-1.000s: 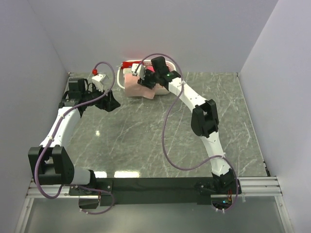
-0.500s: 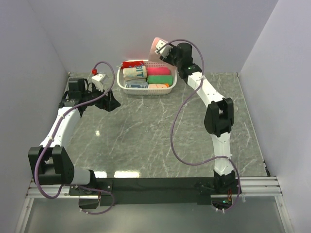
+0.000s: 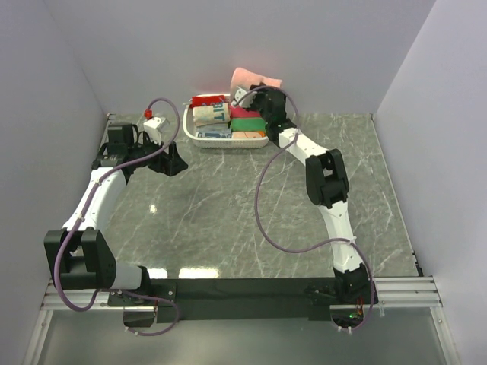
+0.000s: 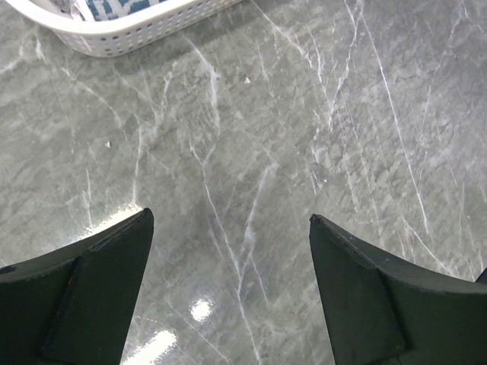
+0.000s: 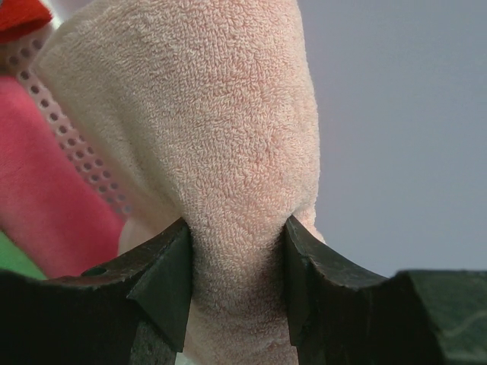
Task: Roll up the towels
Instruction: Place the rolled towel into the container
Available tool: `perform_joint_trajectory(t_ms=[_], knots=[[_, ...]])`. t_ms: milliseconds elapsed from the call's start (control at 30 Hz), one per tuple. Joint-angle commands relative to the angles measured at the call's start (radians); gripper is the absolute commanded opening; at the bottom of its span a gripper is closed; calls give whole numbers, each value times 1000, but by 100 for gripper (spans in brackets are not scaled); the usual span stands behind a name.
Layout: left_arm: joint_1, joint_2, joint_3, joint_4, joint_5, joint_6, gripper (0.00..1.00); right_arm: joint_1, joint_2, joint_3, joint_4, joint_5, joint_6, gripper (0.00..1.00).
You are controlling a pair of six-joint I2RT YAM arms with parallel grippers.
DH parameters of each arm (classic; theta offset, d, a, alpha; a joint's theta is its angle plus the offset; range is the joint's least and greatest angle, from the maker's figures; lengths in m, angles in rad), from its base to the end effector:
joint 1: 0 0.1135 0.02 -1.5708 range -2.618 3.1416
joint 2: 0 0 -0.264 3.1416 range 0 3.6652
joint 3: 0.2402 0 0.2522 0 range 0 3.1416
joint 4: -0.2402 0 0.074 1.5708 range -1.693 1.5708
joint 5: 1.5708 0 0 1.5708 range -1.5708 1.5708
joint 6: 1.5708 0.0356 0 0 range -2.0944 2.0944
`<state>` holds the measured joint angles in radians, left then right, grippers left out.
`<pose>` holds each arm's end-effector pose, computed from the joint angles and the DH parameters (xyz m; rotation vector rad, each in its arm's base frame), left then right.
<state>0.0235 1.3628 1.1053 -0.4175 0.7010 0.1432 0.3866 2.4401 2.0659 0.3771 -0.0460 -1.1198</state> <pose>0.2971 -0.0160 0.3042 0.4965 2.0852 -0.6847 0.5377 0.2206 0.2505 -1.1164 1.1370 -0.5385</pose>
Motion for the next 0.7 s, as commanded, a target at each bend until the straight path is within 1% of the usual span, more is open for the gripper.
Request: perform_joint_trajectory(t_ms=[0, 67, 300, 433, 667], knots=[[0, -14, 34, -18, -9, 1, 89, 6, -19, -30, 160, -17, -77, 0], [0, -16, 39, -24, -11, 12, 89, 5, -38, -78, 164, -35, -86, 0], [1, -4, 45, -23, -6, 12, 90, 5, -173, -332, 128, -98, -120, 0], [1, 1, 54, -30, -8, 18, 89, 12, -226, -397, 99, -95, -106, 0], [1, 9, 54, -35, -3, 16, 90, 17, -291, -420, 13, -106, -77, 0]])
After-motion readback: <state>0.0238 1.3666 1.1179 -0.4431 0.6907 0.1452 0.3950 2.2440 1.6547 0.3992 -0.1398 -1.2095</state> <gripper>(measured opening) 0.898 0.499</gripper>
